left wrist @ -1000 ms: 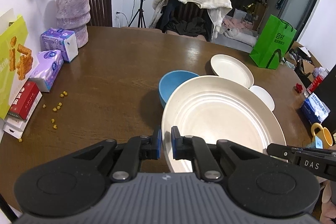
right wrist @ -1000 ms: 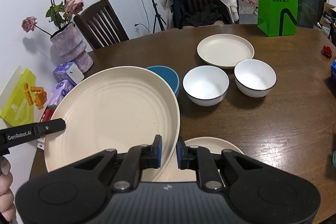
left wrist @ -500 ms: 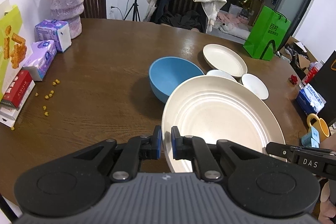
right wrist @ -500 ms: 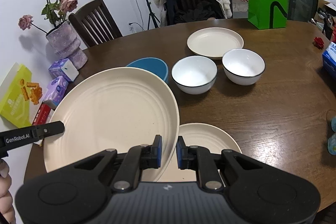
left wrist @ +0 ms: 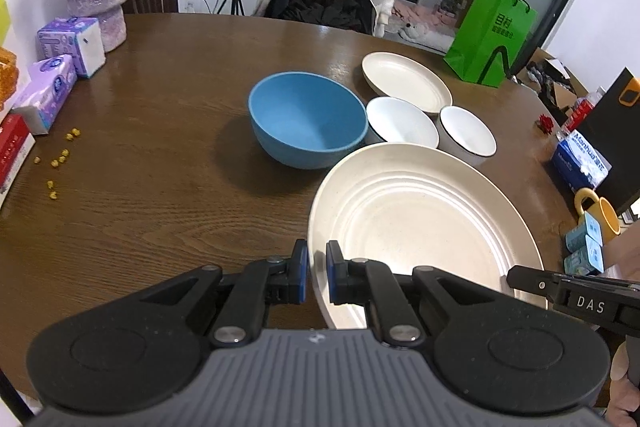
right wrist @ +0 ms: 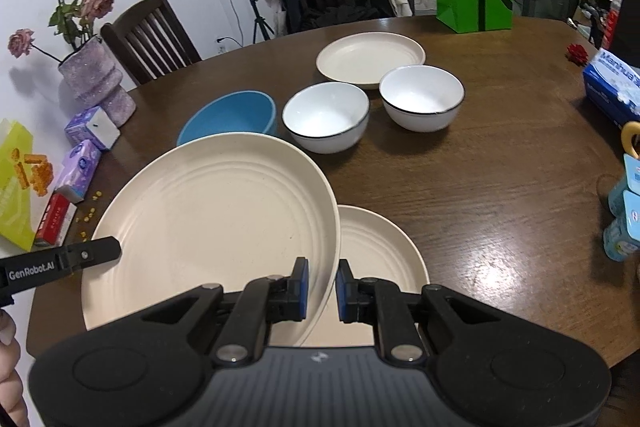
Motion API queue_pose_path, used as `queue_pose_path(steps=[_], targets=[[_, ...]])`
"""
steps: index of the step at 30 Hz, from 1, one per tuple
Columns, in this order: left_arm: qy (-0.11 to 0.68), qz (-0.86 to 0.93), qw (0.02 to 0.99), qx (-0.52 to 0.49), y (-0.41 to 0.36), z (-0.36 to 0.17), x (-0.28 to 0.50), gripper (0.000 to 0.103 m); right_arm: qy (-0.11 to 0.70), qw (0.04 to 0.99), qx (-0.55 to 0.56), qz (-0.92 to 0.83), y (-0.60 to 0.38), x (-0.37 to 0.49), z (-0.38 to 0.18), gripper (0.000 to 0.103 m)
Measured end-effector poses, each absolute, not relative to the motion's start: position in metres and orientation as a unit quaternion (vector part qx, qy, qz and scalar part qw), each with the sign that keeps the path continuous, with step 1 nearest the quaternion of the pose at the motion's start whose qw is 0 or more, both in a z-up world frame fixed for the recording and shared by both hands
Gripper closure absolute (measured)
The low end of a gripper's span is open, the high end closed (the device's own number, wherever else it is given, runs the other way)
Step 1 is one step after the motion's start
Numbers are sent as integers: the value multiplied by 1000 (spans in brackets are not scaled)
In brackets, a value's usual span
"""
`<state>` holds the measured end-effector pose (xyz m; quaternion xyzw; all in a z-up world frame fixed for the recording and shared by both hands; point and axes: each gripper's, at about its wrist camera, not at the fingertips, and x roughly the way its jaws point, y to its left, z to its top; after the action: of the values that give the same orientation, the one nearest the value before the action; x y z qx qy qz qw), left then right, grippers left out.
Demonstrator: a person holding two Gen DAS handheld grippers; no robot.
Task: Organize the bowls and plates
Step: 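Carry the held plate back over the bowls and lower it onto the first plate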
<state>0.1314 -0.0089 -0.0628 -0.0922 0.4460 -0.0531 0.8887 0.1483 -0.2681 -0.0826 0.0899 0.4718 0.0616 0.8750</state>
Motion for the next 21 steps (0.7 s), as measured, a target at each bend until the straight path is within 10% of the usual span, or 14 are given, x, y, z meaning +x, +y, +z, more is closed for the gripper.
queue_pose_path(steps=[21], targets=[[465, -80, 878, -76, -36, -93, 144, 93, 482, 871, 91, 32, -296, 141, -109, 89]])
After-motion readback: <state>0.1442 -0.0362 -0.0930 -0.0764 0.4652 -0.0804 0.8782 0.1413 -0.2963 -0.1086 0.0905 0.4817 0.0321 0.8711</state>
